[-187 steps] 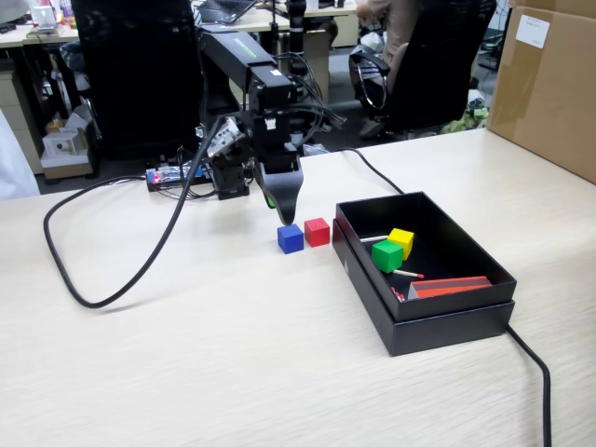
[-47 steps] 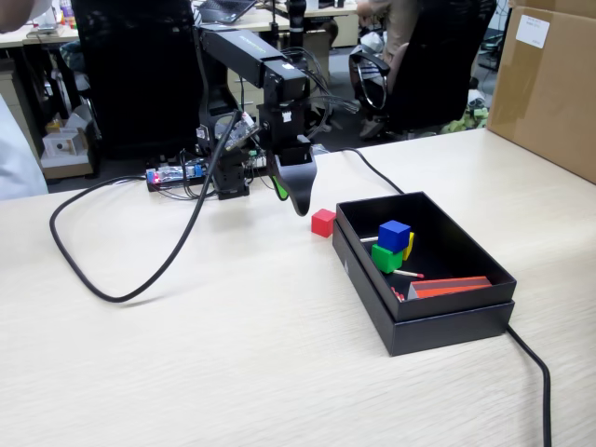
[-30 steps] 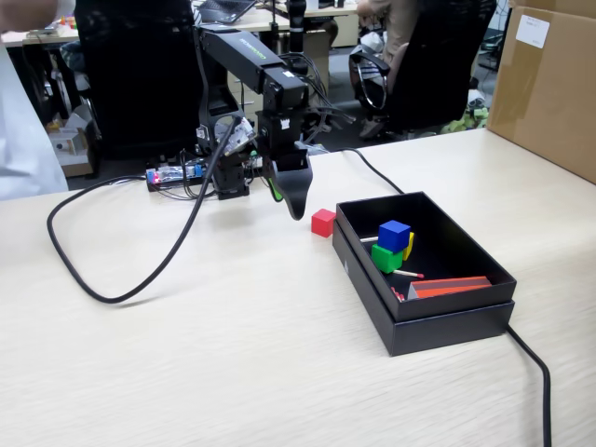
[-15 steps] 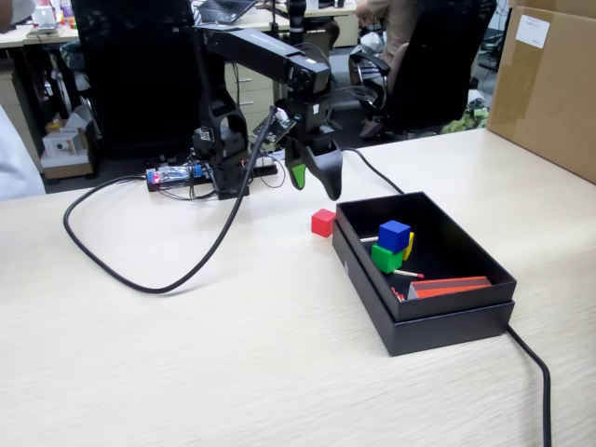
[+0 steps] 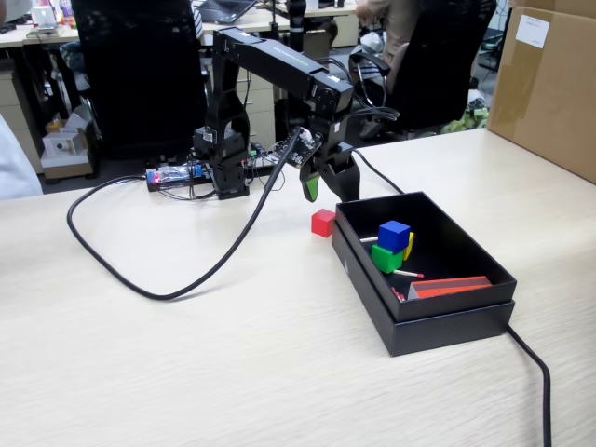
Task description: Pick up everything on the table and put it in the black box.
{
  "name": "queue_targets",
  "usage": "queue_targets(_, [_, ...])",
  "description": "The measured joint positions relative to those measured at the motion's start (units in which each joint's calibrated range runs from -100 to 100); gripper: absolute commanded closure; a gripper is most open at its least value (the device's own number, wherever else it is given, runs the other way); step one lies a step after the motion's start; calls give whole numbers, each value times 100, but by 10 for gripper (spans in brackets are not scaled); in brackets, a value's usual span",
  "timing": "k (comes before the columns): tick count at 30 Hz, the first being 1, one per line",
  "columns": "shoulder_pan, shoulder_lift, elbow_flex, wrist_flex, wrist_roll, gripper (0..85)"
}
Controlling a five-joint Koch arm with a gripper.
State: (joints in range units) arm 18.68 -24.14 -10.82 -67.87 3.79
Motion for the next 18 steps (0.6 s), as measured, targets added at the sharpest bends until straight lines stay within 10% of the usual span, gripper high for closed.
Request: queue_targets(18, [-78,-401,-794,62,15,382])
